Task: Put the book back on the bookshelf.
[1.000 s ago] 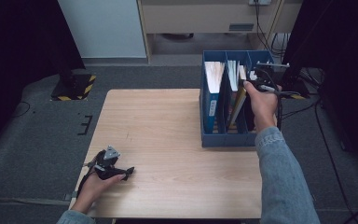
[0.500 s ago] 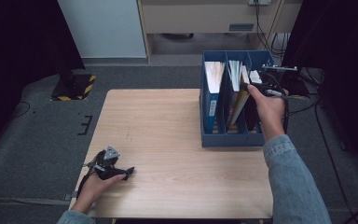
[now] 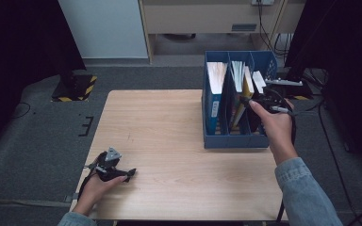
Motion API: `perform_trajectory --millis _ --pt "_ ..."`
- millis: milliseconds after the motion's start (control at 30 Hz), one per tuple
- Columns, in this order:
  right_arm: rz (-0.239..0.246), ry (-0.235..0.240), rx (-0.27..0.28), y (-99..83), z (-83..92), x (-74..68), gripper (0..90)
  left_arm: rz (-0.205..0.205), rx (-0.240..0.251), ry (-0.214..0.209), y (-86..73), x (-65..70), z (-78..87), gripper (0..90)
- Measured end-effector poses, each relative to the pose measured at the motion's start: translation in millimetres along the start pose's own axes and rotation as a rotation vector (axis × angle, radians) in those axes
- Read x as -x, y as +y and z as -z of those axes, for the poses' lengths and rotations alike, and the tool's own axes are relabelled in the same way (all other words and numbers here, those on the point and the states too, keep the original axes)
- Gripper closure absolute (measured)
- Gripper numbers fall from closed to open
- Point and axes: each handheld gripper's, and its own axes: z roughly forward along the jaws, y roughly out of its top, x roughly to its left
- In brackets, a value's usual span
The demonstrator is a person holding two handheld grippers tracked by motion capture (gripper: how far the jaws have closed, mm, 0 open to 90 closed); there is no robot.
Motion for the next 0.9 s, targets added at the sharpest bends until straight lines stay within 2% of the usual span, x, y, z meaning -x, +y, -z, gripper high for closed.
perform_trajectory --millis 200,533,633,900 --pt "0.056 -0.012 0.005 -13.7 5.9 -8.7 12.1 0.001 -0.001 0.001 0.2 0.3 0.0 0.0" --pt "0.073 0.005 -0.006 -38.1 2.6 -19.2 5.0 0.0 0.001 0.0 0.1 0.5 -0.2 0.0" --pt "0.078 0.001 -0.022 -47.6 0.6 -23.2 5.1 0.001 0.001 0.0 0.2 0.9 -0.3 0.0" --pt "0.083 0.033 -0.041 -71.5 1.4 -34.4 4.8 0.002 0.002 0.0 0.3 1.4 -0.6 0.0"
